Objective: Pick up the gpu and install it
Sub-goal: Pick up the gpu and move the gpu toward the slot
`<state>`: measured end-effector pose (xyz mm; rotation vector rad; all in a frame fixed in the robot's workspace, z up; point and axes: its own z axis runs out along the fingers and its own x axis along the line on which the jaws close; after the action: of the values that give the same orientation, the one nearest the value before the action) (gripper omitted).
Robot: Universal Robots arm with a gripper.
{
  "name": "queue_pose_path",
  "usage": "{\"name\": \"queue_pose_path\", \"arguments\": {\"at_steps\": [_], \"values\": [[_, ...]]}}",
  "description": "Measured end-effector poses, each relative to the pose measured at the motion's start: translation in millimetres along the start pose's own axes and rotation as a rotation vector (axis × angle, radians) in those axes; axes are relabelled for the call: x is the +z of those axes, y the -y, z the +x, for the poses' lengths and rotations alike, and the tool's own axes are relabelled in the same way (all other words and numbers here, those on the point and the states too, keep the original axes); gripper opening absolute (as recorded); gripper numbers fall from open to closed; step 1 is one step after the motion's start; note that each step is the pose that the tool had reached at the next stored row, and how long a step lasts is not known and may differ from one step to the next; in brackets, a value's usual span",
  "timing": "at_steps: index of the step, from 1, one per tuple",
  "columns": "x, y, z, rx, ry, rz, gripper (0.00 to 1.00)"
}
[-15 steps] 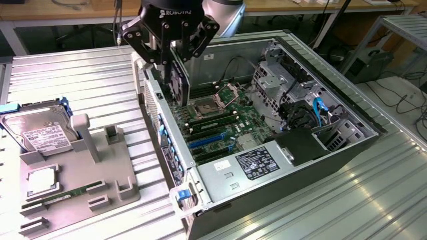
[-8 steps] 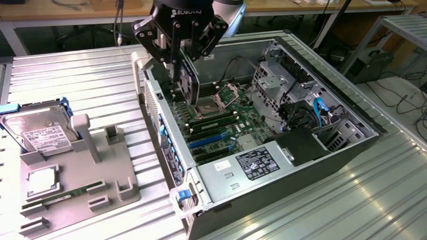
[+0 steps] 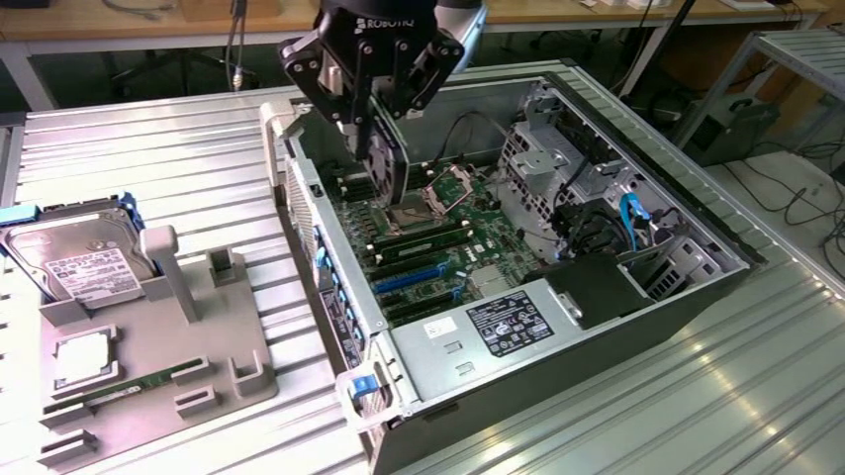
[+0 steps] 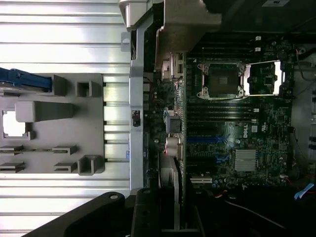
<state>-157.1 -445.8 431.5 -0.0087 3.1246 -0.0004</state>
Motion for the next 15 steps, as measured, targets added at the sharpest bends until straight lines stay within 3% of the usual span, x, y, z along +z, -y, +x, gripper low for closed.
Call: {"name": "queue_pose_path", "arguments": {"at_steps": [8,15], "values": [[0.2,0.1,-8.6,0.000,0.0000,0.0000,0.28],[0.4,0.1,-23.8,0.000,0.0000,0.0000,0.28]]}}
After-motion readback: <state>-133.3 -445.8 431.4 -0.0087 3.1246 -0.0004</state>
